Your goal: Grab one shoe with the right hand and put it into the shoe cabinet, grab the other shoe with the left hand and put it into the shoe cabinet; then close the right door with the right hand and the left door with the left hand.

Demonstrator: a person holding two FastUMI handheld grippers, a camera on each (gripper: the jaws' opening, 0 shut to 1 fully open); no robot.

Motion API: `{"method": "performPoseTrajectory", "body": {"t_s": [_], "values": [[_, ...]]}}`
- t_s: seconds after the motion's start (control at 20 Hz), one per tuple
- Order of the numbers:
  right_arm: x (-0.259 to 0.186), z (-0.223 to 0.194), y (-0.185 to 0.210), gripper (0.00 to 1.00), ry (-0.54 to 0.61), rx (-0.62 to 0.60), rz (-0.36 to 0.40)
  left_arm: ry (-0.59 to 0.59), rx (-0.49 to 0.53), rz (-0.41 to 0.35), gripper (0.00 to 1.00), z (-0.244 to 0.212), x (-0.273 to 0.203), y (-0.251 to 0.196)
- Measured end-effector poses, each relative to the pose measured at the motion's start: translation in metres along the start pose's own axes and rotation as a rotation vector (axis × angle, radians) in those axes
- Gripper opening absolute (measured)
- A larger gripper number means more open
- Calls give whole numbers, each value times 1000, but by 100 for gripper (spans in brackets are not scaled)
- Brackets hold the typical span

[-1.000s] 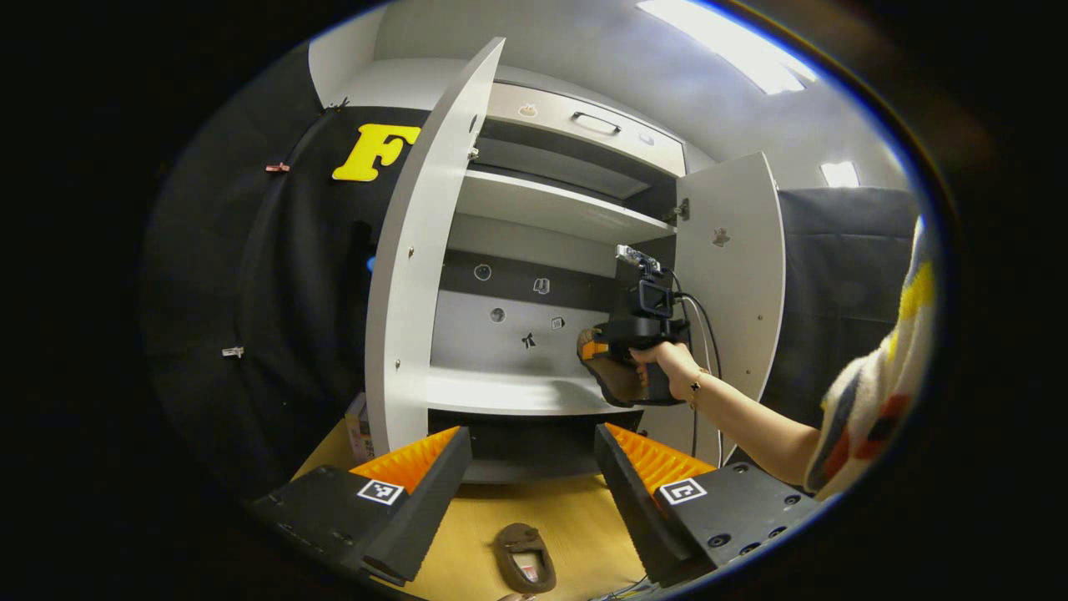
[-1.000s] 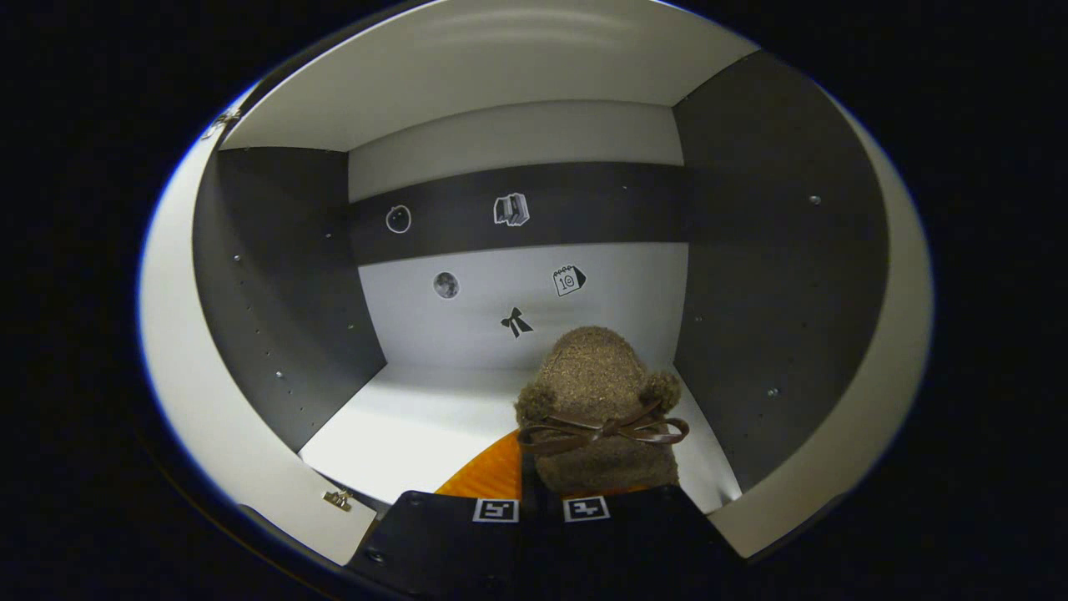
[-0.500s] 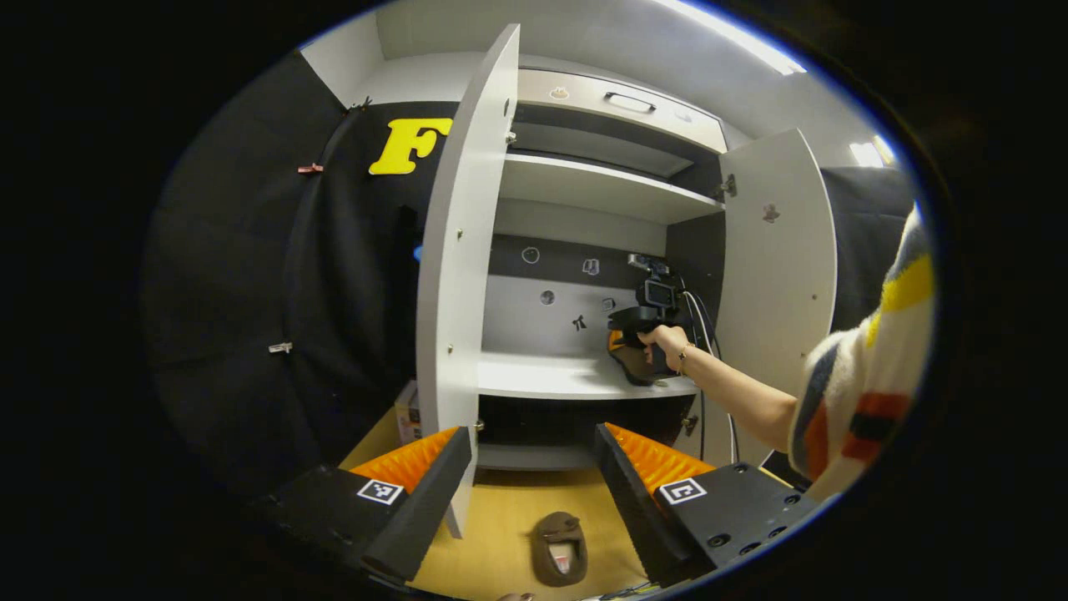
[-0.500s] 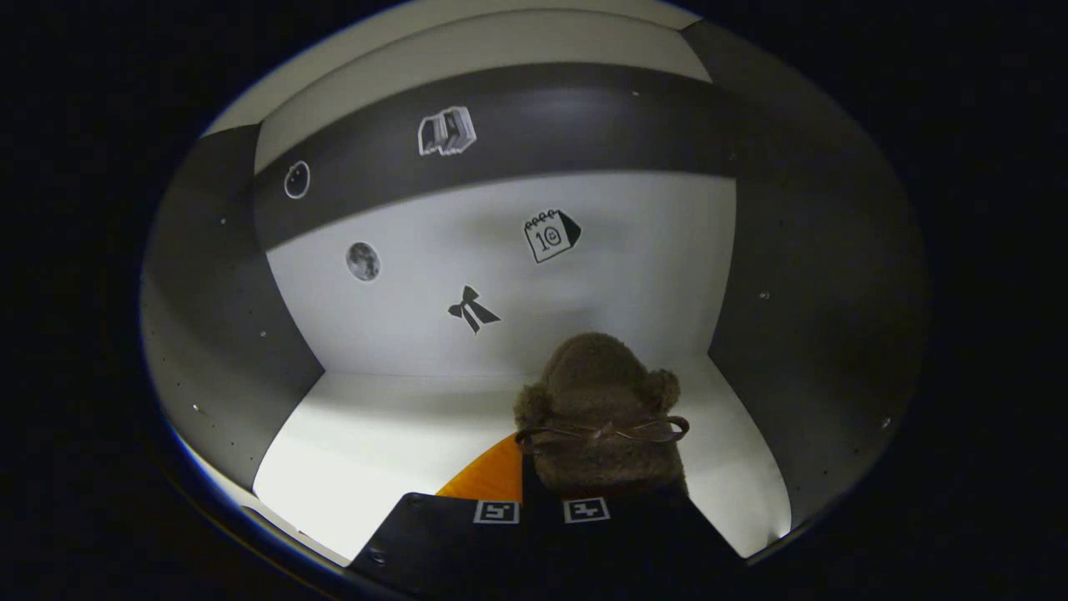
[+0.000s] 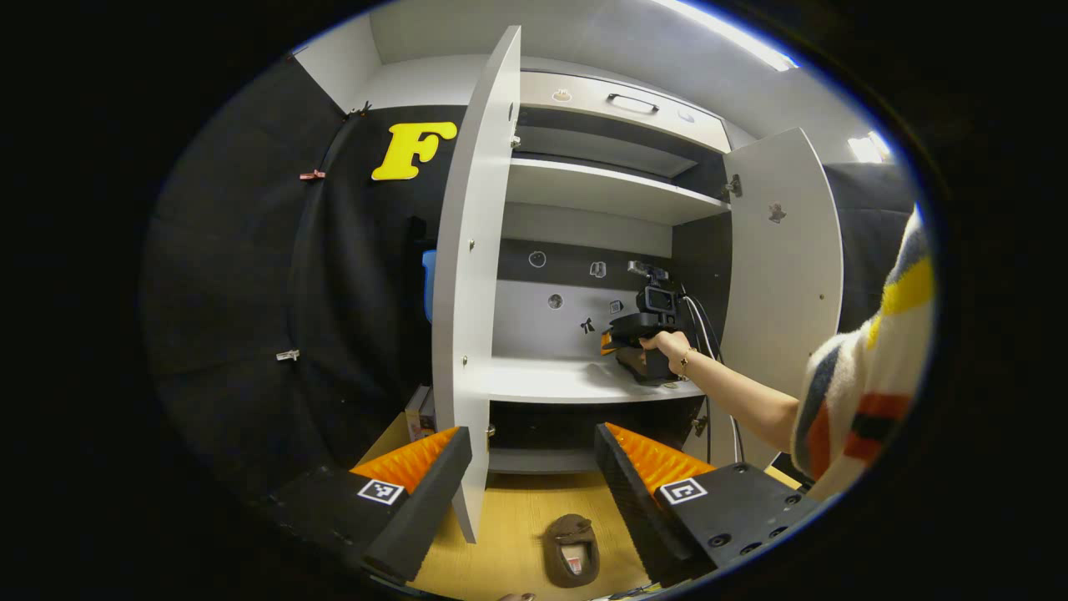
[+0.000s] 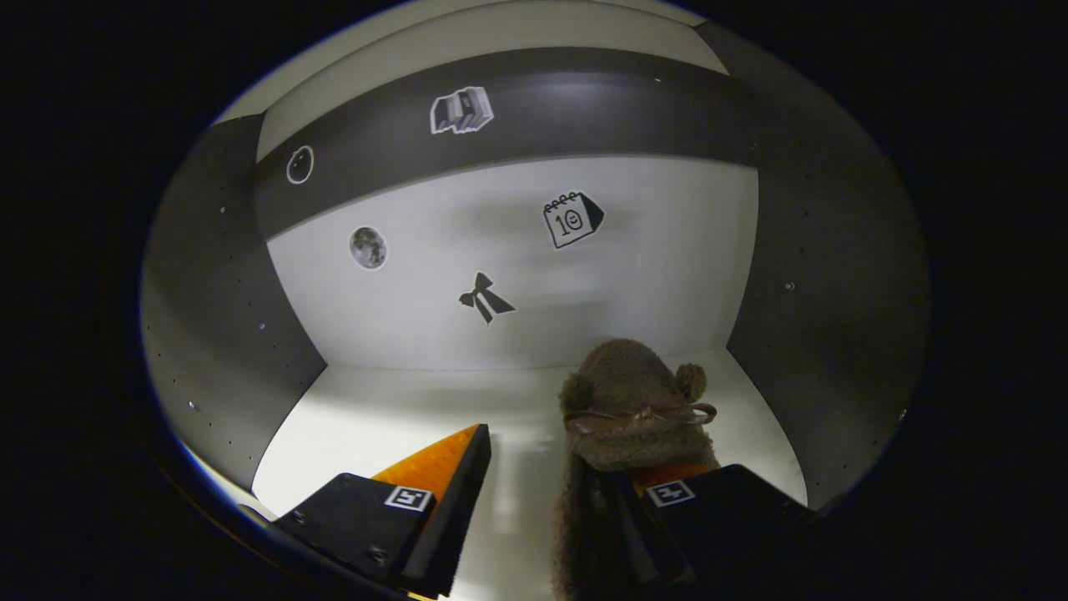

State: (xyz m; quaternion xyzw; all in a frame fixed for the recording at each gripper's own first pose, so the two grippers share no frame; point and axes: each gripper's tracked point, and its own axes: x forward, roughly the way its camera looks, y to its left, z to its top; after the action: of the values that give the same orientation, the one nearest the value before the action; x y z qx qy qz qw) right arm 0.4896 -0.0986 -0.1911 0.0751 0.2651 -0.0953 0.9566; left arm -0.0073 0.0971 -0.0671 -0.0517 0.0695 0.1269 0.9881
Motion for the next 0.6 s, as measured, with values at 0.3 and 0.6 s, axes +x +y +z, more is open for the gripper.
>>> {"method": "performPoseTrajectory", "body": {"t_s": [0.3, 0.6], "values": [[-54, 0, 2, 98, -50, -24, 11, -6, -14, -40, 95, -3, -1, -5], [-160, -1, 1, 99, -178, -32, 86, 10, -51, -109, 95, -40, -9, -20]]}}
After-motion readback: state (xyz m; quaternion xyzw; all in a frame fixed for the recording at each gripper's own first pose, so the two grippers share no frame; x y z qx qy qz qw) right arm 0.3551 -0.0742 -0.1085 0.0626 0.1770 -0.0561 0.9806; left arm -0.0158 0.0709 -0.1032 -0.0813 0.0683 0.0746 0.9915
